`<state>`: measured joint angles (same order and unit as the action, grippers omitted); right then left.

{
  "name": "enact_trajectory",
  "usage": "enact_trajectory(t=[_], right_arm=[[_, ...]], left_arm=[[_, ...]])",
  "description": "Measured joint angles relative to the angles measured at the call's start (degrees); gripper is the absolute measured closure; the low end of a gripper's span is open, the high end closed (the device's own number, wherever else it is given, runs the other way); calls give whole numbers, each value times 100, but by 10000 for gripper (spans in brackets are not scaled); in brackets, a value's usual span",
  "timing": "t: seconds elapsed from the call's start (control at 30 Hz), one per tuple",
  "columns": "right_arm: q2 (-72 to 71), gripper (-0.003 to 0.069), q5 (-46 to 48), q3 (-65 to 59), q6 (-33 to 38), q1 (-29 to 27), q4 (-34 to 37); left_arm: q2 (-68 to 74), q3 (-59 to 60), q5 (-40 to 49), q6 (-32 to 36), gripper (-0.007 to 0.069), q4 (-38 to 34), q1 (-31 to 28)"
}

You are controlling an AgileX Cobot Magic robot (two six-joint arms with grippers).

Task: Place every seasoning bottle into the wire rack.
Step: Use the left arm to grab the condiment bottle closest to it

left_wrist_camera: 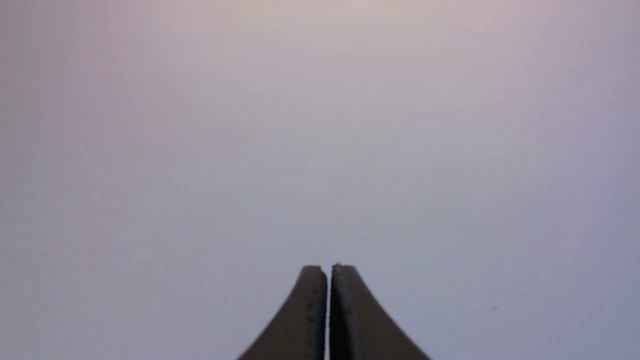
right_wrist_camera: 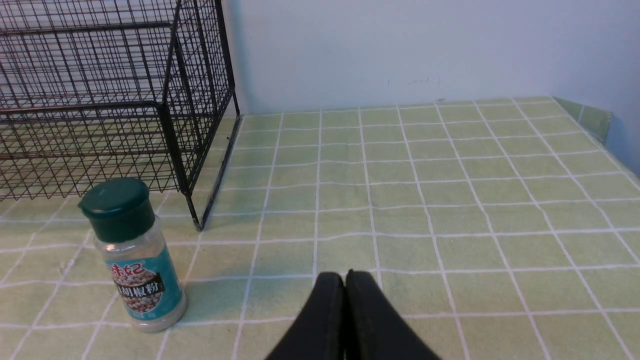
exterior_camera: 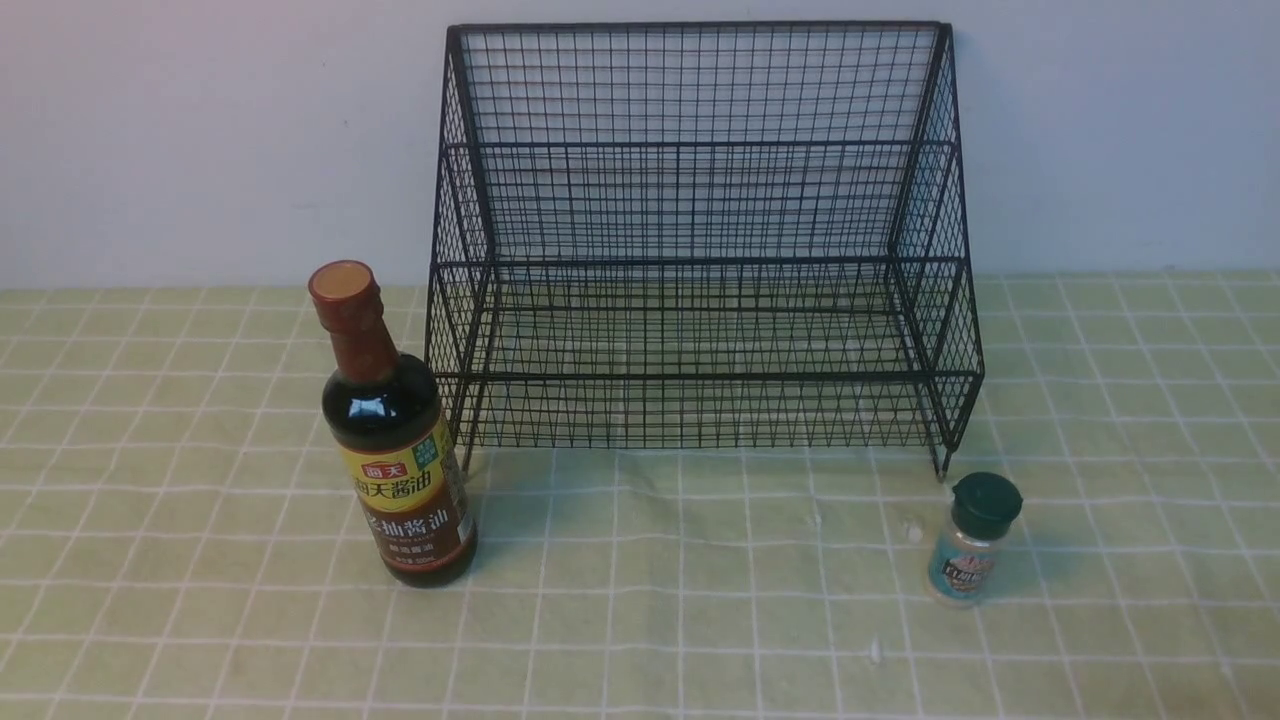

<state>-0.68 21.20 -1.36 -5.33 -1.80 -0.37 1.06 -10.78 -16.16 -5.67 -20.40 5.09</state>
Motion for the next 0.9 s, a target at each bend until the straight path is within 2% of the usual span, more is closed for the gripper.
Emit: enact_trajectory(t=[0.13, 0.17, 0.2, 0.3, 0.47, 0.63, 0.9], right_arm=[[0, 673, 0, 0, 0, 0, 0], [0, 673, 0, 0, 0, 0, 0], [0, 673, 0, 0, 0, 0, 0], [0, 673, 0, 0, 0, 0, 0], [0, 673, 0, 0, 0, 0, 0], [0, 673, 0, 0, 0, 0, 0], [0, 673, 0, 0, 0, 0, 0]], left_arm=[[1067, -1587, 1998, 240, 631, 231, 0], [1465, -1982, 2811, 299, 631, 254, 0], [1549, -1982, 2951, 310, 631, 255, 0], [3142, -3296, 5451, 532, 631, 315, 0], [4926, -4672, 7607, 1059, 631, 376, 0], [6395, -6031, 8362, 1373, 631, 378, 0], [7348, -7162, 8518, 1944, 631, 378, 0]])
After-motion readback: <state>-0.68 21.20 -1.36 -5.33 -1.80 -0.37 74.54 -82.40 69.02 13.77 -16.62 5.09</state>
